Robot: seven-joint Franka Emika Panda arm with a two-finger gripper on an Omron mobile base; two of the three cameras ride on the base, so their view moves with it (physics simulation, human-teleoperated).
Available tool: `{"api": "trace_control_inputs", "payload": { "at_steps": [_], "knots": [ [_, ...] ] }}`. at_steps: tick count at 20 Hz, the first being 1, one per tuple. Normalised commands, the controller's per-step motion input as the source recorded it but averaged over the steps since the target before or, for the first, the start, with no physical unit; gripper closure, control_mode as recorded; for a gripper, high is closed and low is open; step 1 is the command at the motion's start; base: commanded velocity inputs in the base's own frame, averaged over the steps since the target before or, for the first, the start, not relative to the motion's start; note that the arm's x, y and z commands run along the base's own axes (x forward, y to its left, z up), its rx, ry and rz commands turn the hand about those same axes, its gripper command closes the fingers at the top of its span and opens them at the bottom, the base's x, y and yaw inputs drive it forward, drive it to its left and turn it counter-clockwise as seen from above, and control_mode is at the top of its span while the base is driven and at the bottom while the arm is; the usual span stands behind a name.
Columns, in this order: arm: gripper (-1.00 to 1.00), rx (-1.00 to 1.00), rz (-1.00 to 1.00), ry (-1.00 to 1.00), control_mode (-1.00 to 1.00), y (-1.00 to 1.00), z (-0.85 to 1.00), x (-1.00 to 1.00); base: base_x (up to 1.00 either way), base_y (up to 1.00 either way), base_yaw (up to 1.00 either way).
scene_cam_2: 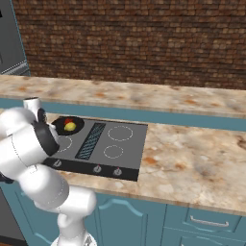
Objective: Put the lemon and bell pepper in the pan. Then turn on the rear left burner and set the heat to medium.
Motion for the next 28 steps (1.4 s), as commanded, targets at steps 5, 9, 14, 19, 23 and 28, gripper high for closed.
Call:
{"api": "trace_control_inputs", "payload": {
  "at_steps": [5,9,14,19,23,28],
  "knots": [
    [-1.0,0.03,0.07,-0.08,-1.0,-0.12,-0.17,0.03,0.0,0.0,0.0],
    [-1.0,0.01,0.06,-0.07,-1.0,-0.2,-0.17,-0.04,0.0,0.0,0.0],
    [-1.0,0.0,0.0,0.01,-1.0,-0.09,-0.22,-0.04,0.0,0.0,0.0],
    [-1.0,0.0,0.01,-0.02,-1.0,-0.05,-0.09,0.03,0.0,0.0,0.0],
    [-1.0,0.0,0.0,0.0,-1.0,-0.26,-0.37,0.0,0.0,0.0,0.0],
    [-1.0,0.0,0.02,0.0,-1.0,-0.07,-0.13,-0.08,0.0,0.0,0.0]
  ]
}}
